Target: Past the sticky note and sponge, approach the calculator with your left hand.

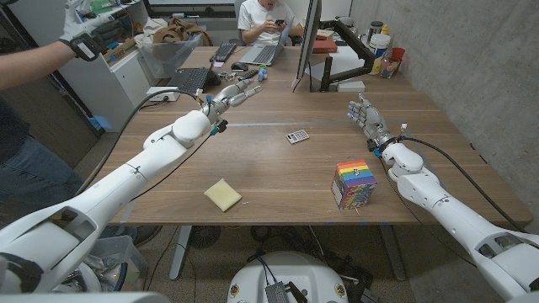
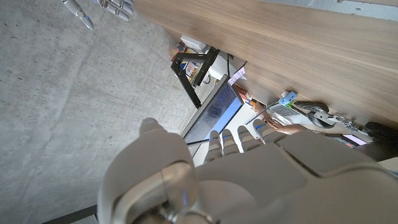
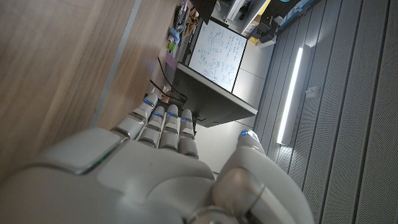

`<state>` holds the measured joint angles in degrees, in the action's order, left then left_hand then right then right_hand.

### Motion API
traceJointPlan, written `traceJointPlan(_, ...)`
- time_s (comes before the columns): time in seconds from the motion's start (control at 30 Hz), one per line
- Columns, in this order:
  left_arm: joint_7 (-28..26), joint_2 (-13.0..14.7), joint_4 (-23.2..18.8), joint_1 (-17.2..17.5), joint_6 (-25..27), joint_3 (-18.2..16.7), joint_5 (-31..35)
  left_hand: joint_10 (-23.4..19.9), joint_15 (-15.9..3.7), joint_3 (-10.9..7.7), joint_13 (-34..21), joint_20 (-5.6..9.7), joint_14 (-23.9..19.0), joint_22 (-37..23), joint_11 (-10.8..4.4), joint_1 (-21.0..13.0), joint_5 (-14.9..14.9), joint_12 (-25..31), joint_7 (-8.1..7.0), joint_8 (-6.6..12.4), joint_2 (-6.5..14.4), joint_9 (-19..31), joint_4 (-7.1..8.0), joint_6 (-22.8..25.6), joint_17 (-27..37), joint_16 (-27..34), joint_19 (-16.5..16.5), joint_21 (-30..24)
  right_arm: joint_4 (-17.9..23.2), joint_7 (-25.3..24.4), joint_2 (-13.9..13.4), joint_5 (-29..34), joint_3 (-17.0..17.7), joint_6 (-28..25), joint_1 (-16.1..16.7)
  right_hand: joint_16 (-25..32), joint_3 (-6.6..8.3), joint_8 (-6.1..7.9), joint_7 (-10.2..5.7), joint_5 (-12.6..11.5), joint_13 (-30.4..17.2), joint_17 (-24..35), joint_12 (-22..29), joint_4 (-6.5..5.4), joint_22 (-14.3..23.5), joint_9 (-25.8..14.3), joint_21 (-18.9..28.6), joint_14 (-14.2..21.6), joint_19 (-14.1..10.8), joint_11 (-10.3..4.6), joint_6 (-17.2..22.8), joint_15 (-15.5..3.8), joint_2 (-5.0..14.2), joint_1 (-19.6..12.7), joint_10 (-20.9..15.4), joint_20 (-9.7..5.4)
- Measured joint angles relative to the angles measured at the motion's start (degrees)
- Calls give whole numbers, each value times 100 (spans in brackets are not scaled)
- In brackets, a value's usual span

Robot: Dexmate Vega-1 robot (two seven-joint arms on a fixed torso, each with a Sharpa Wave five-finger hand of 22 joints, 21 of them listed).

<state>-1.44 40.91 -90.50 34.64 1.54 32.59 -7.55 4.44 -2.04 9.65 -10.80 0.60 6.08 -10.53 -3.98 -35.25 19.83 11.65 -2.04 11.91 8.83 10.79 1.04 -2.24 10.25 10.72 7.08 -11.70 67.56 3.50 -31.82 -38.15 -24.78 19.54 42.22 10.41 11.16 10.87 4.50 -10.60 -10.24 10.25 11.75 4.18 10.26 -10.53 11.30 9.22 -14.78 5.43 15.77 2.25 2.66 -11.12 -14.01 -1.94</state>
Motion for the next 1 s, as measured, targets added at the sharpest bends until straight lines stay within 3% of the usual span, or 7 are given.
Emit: traceJointPlan(1.0,119,-198,138,-235,-38,235,264,-31,0,-25,0,-32,0,1,30,-52,-43,0,0,0,-7,0,-25,0,30,0,33,0,51,-19,-27,33,-22,57,24,0,-24,0,-41,0,0,0,0,24,0,0,0,50,0,-94,41,-53,0,0,-51,0)
